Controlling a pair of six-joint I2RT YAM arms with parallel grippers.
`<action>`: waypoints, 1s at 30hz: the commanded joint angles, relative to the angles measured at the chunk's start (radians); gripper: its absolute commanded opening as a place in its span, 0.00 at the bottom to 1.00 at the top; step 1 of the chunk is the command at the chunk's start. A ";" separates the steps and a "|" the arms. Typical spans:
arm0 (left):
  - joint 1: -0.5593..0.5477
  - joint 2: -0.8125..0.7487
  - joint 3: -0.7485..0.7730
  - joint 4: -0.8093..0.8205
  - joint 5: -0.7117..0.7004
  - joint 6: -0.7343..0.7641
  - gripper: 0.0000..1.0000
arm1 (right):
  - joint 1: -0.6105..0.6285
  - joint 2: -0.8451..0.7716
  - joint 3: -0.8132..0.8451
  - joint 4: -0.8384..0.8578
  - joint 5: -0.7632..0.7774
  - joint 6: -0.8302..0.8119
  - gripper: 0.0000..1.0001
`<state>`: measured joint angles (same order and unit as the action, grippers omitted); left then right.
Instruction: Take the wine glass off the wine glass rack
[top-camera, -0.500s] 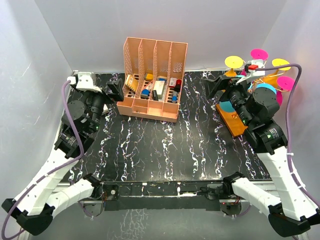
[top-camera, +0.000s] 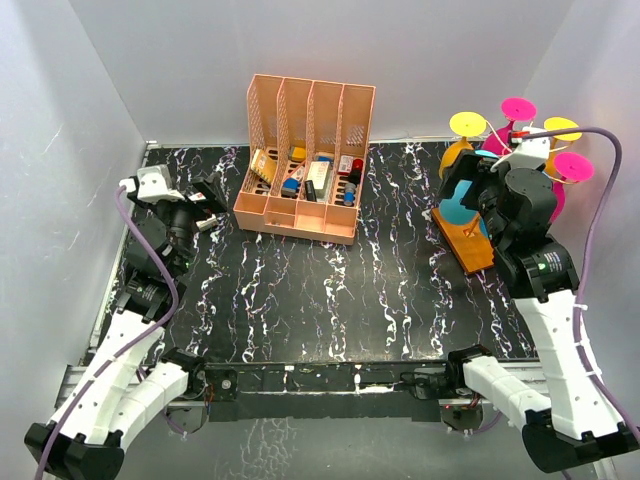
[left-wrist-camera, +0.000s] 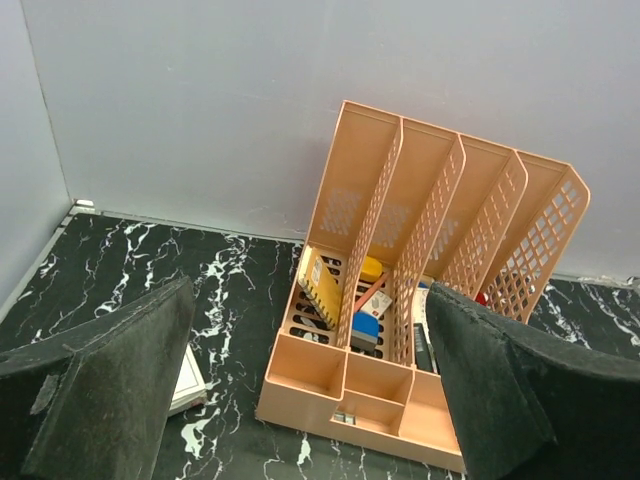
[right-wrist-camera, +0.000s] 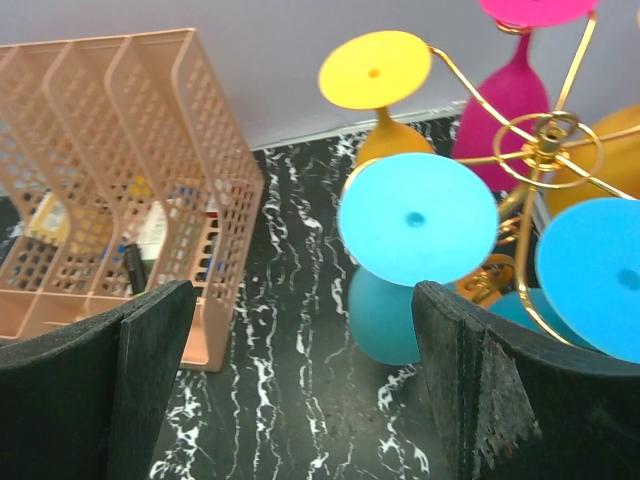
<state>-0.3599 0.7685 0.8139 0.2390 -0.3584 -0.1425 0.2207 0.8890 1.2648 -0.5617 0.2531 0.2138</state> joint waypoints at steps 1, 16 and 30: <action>0.030 -0.039 -0.035 0.095 0.031 -0.050 0.97 | -0.028 0.026 0.076 -0.014 0.090 -0.030 0.99; 0.052 -0.032 -0.075 0.167 0.081 -0.127 0.97 | -0.055 0.175 0.239 -0.088 0.330 0.105 0.98; 0.042 -0.006 -0.080 0.187 0.079 -0.142 0.97 | -0.057 0.146 0.232 -0.163 0.342 0.491 0.91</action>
<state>-0.3130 0.7628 0.7452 0.3828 -0.2924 -0.2741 0.1680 1.0695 1.4647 -0.7204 0.5804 0.5461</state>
